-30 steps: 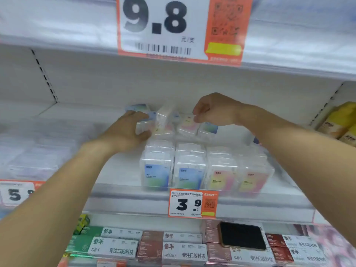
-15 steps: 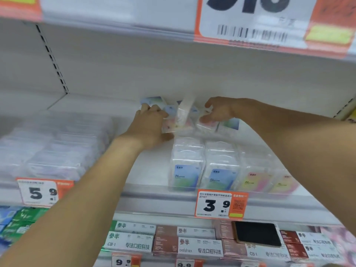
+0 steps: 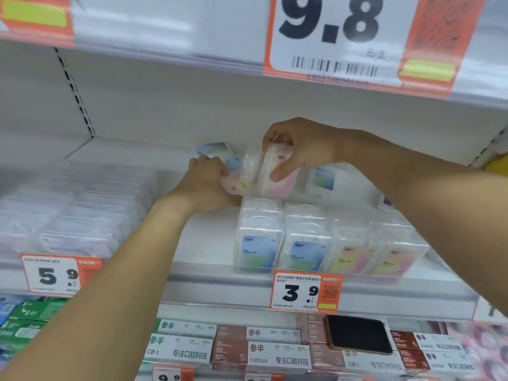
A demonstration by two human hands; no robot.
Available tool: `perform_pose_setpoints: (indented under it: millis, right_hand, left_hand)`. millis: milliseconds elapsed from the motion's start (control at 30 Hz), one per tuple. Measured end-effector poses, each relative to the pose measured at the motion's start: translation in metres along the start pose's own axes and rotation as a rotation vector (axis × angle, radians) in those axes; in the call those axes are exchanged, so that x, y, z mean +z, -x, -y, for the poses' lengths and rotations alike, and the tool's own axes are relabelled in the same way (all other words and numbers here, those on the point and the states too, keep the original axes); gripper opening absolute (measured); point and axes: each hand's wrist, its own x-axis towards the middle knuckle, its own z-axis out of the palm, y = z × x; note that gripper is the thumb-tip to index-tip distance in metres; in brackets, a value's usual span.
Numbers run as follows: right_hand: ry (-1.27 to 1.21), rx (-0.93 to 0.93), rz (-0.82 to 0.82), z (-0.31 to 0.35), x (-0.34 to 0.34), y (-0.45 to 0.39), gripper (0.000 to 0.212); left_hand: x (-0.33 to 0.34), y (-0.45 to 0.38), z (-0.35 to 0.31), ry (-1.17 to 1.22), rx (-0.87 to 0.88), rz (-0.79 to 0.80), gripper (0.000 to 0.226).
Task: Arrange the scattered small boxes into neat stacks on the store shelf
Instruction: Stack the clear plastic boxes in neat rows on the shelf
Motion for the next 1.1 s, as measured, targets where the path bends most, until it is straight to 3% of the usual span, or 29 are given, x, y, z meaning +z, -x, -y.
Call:
perform_pose_setpoints:
  millis: [167, 367, 533, 667, 767, 900, 1033, 1100]
  right_hand:
    - [0.082, -0.069, 0.005, 0.02, 0.008, -0.01, 0.055]
    - [0.174, 0.002, -0.053, 0.019, 0.006, -0.01, 0.054]
    - [-0.006, 0.133, 0.001, 0.012, 0.006, 0.002, 0.041]
    - [-0.15, 0.237, 0.059, 0.006, 0.007, 0.01, 0.061]
    - [-0.149, 0.226, 0.069, -0.001, 0.003, 0.018, 0.054]
    - [-0.119, 0.198, 0.021, -0.013, -0.006, 0.032, 0.042]
    - [-0.126, 0.19, -0.013, -0.04, -0.016, 0.055, 0.036]
    - [-0.162, 0.195, -0.034, -0.056, -0.021, 0.072, 0.035]
  left_hand:
    - [-0.001, 0.016, -0.001, 0.19, 0.026, -0.032, 0.053]
    - [-0.028, 0.031, 0.005, 0.297, 0.048, -0.125, 0.061]
    - [-0.053, 0.041, 0.004, 0.314, 0.18, -0.149, 0.057]
    - [-0.053, 0.042, -0.006, 0.491, 0.179, -0.145, 0.062]
    - [-0.042, 0.04, -0.009, 0.598, 0.137, -0.129, 0.05]
    - [-0.03, 0.034, -0.018, 0.639, 0.133, -0.181, 0.035]
    - [-0.027, 0.035, -0.034, 0.655, 0.202, -0.157, 0.035]
    - [-0.027, 0.037, -0.041, 0.543, 0.249, -0.137, 0.038]
